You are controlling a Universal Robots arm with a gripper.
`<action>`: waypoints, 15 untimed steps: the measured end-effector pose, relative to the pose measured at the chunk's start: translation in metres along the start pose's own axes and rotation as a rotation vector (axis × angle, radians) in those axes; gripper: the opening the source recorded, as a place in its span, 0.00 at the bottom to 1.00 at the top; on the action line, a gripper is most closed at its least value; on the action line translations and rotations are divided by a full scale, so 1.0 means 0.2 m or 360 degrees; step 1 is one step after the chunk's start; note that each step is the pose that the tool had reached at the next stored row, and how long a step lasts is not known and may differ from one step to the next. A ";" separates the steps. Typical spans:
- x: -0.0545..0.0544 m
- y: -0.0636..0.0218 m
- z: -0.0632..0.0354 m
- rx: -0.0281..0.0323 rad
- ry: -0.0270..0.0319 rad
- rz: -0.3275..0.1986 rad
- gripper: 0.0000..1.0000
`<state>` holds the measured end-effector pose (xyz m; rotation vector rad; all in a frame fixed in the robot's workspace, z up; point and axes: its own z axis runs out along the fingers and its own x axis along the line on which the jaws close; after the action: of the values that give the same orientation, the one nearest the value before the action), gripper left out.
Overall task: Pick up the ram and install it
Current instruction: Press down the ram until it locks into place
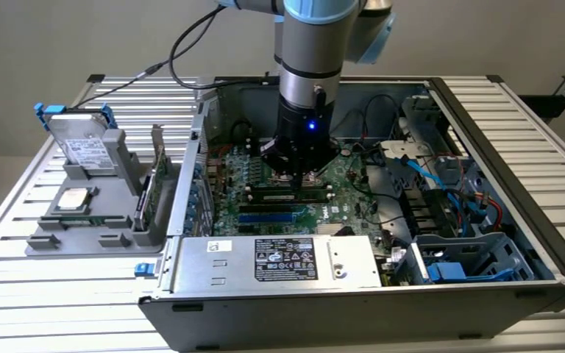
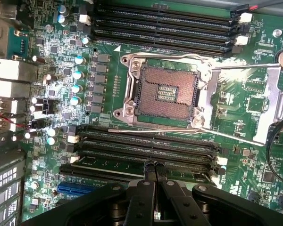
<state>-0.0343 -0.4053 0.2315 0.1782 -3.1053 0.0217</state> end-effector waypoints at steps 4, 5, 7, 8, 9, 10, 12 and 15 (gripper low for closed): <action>0.00 0.001 -0.024 -0.00010 0.00003 0.0036 0.10; 0.00 0.001 -0.033 -0.00016 0.00003 0.0050 0.10; 0.00 0.000 -0.051 -0.00022 0.00009 0.0081 0.10; 0.00 0.000 -0.061 -0.00029 0.00010 0.0100 0.10; 0.00 0.000 -0.072 -0.00035 0.00012 0.0118 0.10; 0.00 0.000 -0.084 -0.00040 0.00014 0.0132 0.10; 0.01 0.000 -0.104 -0.00045 0.00016 0.0149 0.10; 0.03 0.002 -0.130 -0.00047 0.00017 0.0153 0.10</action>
<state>-0.0394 -0.4051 0.2577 0.0292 -3.1098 0.0196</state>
